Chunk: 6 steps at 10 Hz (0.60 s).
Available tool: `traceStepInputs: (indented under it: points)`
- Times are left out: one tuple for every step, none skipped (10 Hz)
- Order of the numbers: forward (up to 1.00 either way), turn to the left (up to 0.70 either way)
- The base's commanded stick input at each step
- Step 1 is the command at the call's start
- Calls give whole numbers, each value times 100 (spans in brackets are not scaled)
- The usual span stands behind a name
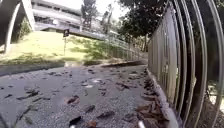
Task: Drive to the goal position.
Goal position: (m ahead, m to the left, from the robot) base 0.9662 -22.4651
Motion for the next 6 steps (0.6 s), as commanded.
traceStepInputs:
  points:
    - [0, 0]
    - [0, 0]
    - [0, 0]
    - [0, 0]
    - [4, 0]
    - [24, 0]
